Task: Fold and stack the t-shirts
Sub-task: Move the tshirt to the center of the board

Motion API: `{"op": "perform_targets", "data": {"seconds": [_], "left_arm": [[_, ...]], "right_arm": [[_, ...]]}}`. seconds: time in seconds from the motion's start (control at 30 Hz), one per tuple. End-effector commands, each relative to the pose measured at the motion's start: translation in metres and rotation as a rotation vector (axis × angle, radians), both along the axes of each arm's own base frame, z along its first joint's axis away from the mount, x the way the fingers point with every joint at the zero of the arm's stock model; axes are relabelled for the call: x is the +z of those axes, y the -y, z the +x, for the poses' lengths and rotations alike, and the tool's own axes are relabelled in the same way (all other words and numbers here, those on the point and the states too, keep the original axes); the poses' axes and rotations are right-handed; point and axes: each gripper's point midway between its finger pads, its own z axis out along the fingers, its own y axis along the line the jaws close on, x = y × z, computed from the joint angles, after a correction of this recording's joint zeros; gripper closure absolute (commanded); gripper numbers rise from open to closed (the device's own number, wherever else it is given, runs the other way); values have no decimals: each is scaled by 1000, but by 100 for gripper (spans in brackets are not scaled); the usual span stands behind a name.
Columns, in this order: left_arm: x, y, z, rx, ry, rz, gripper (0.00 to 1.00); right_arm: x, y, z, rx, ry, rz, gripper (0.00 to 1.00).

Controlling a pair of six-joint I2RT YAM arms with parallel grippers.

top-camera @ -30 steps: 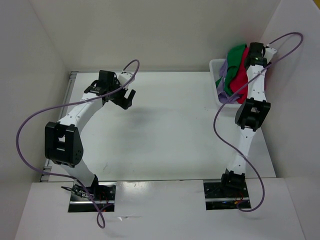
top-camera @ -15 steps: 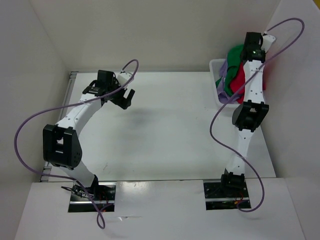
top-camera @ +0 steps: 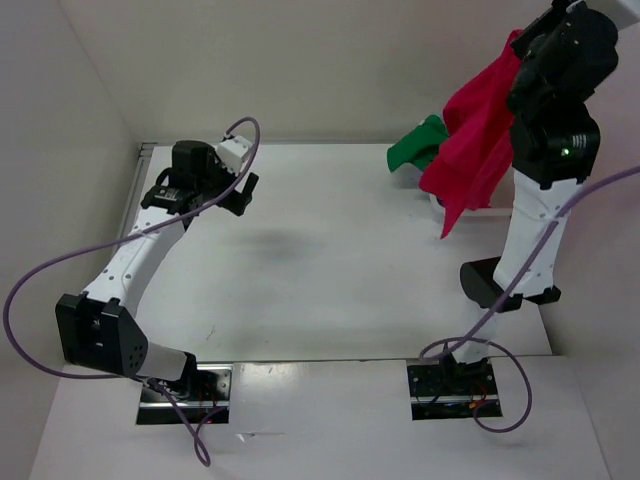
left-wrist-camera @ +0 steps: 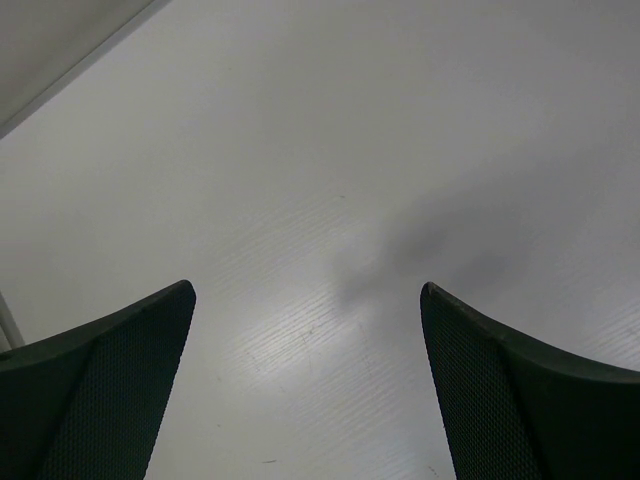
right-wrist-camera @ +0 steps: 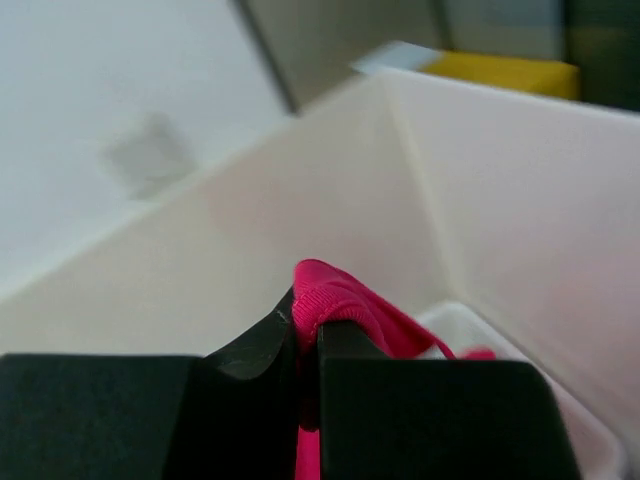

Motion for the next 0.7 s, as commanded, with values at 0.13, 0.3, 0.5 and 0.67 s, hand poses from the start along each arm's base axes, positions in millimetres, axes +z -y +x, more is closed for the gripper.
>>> {"op": "perform_targets", "data": {"seconds": [0.13, 0.3, 0.5, 0.67], "left_arm": [[52, -25, 12, 212, 176, -48, 0], [90, -66, 12, 371, 302, 3, 0], [121, -105, 4, 502, 393, -3, 0], [119, -132, 1, 554, 391, 15, 0]], "right_arm": [[92, -168, -57, 790, 333, -254, 100], [81, -260, -74, 1199, 376, -259, 100], [57, -301, -57, 1320, 325, -216, 100], [7, -318, -9, 1348, 151, -77, 100]]}}
